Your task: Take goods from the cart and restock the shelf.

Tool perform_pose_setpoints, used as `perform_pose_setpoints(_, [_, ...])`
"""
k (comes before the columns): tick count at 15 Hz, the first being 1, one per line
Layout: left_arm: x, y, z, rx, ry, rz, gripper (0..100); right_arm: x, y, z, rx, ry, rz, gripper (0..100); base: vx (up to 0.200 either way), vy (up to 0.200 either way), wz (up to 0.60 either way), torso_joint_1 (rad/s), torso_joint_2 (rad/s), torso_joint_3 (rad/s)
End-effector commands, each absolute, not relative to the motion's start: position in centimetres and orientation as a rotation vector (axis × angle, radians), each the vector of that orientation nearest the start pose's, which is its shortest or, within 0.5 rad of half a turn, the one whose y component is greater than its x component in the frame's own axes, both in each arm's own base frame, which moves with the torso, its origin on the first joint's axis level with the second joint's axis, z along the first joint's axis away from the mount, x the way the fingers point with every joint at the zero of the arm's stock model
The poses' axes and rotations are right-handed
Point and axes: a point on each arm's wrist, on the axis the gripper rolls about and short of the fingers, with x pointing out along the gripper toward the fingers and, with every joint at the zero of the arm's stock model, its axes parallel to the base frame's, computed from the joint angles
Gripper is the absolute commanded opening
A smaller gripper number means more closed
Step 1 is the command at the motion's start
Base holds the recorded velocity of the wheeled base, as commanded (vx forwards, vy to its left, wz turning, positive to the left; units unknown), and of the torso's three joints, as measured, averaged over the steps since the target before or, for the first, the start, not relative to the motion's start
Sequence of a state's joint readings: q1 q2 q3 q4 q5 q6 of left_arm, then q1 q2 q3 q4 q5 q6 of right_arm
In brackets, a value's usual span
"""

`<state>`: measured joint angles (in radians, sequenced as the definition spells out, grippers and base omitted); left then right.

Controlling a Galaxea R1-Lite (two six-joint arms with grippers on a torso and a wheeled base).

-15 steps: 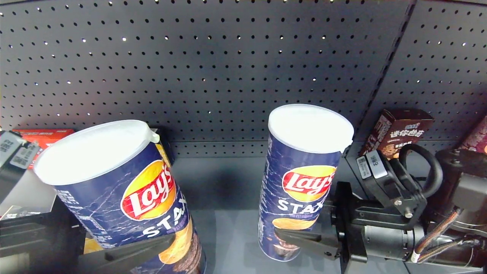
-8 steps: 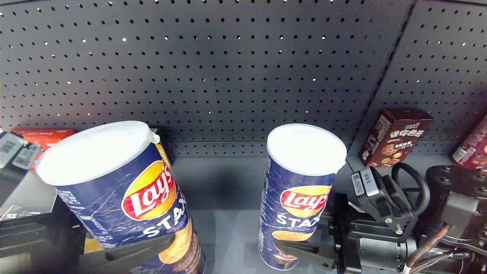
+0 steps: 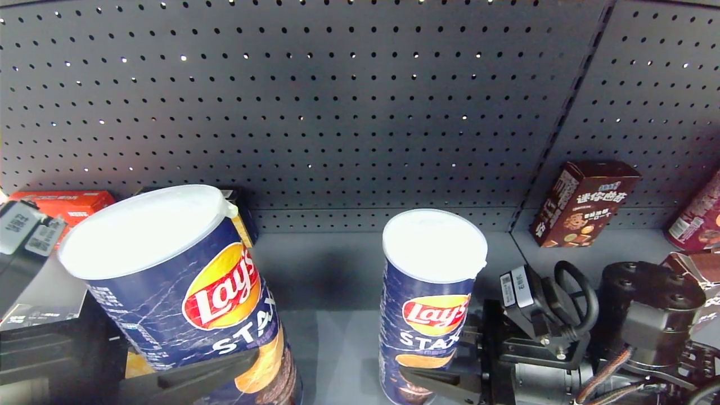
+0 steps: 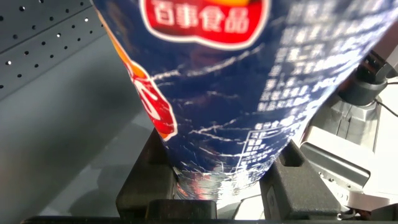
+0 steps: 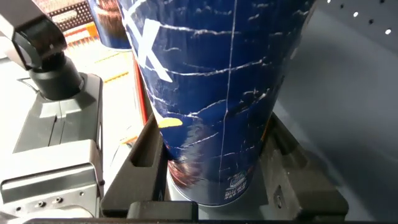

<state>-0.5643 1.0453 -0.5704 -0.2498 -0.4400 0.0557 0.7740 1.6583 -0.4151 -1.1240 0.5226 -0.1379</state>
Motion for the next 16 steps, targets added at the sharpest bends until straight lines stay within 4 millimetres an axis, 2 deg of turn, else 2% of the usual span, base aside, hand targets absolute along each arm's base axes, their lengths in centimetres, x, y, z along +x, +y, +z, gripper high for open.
perform_pose_setpoints(1, [11.12,-8.17,22.32,0.065,0.212,-1.007,0,17.68,18.87,13.68,-0.138,0.067,1.304,0,0.000,0.000,0.00,0.000,0.00,0.000])
perform_pose_setpoints(13, [10.98,-8.09,21.48,0.068,0.240,-1.008,0,18.57,19.58,12.98,-0.136,0.051,1.299,0,0.000,0.000,0.00,0.000,0.00,0.000])
perform_pose_setpoints(14, [10.98,-8.09,21.44,0.068,0.242,-1.008,0,18.50,19.50,12.98,-0.137,0.050,1.297,100,0.000,0.000,0.00,0.000,0.00,0.000])
perform_pose_setpoints(16, [10.97,-8.09,21.39,0.068,0.243,-1.008,0,18.38,19.25,13.02,-0.138,0.051,1.285,100,0.000,0.000,0.00,0.000,0.00,0.000])
